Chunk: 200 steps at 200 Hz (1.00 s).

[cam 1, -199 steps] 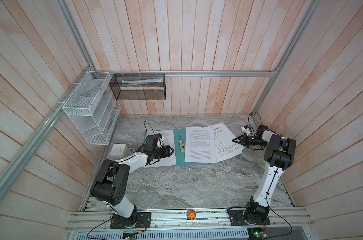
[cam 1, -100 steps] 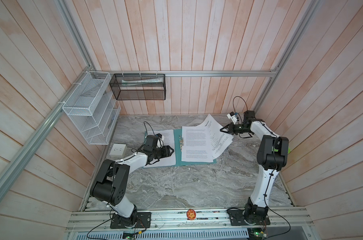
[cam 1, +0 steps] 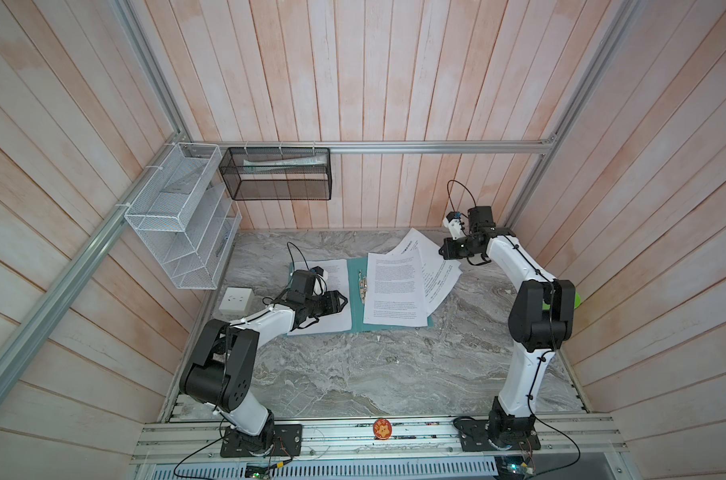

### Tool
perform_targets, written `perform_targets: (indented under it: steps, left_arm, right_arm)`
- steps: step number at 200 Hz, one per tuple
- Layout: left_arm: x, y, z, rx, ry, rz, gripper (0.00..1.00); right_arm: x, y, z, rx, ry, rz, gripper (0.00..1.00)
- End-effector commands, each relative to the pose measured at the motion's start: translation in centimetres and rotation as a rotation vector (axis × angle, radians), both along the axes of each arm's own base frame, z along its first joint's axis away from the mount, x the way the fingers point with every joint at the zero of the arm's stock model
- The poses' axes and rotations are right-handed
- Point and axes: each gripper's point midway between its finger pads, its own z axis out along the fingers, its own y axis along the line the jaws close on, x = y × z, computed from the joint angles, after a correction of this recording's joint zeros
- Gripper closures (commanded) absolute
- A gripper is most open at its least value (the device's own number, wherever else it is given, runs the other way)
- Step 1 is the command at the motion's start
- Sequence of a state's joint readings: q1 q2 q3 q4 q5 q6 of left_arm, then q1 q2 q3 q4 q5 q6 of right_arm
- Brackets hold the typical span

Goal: Put the files into the folder

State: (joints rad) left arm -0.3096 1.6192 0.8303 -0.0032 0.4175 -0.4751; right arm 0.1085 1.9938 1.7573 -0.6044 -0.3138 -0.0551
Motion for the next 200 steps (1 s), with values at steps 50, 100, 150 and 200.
perform_targets:
  steps: [50,100,150,200]
  left_arm:
    - [-0.1,0.4,0.7,-0.001,-0.029,0.016,0.37]
    - [-0.3,0.4,0.9,-0.001,-0.038,0.013,0.37]
    - [-0.5,0.4,0.3,-0.002,-0.025,0.004,0.37]
    - [-0.6,0.1,-0.3,-0.011,-0.008,-0.009,0.37]
  right_arm:
    - [1.0,0.9,5.8,-0.162,-0.185,-0.135,1.00]
    - [-0.2,-4.3,0.2,0.263,0.106,-0.128,0.42]
    - [-1.9,-10.6,-5.7,0.427,0.197,-0.189,0.40]
    - [-3.4,-10.1,-11.5,0.532,0.333,-0.144,0.42]
